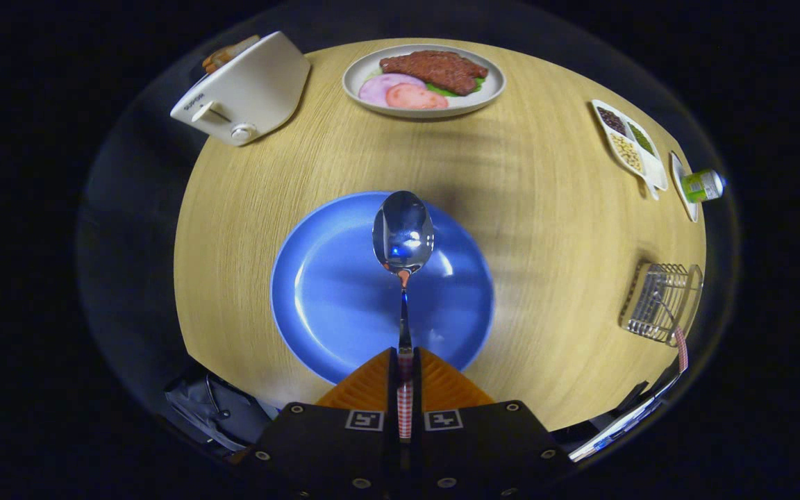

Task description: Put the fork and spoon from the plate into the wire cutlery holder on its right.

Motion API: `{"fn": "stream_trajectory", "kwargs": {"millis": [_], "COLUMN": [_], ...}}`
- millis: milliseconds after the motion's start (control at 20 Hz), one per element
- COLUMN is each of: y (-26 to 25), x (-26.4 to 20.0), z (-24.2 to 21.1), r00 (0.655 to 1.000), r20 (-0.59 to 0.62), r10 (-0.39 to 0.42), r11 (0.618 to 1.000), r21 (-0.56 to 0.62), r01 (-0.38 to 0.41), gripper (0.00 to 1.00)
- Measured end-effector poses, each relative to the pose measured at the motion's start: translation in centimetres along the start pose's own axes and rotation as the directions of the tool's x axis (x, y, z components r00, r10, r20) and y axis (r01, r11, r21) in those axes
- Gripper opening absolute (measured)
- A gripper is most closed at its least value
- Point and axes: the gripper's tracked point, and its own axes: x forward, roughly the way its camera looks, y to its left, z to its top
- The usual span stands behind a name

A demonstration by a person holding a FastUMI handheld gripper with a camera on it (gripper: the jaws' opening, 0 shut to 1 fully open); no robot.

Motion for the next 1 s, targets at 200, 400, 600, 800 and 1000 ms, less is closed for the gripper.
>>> {"fn": "stream_trajectory", "kwargs": {"millis": [200,400,600,800,1000], "y": [-6.7,-12.5,-17.9,-21.9,-23.8], "x": [-4.6,-8.0,-9.9,-10.3,-9.0], "z": [-0.1,-1.4,-3.1,-5.1,-6.0], "r00": [0.998,0.997,0.998,0.997,0.982], "r20": [0.047,0.060,0.024,-0.067,-0.187], "r10": [-0.041,-0.051,-0.062,-0.045,0.017], "r11": [0.998,0.992,0.987,0.987,0.990], "r21": [0.052,0.119,0.153,0.151,0.138], "r01": [0.039,0.043,0.057,0.055,0.009], "gripper": [0.07,0.07,0.07,0.07,0.07]}}
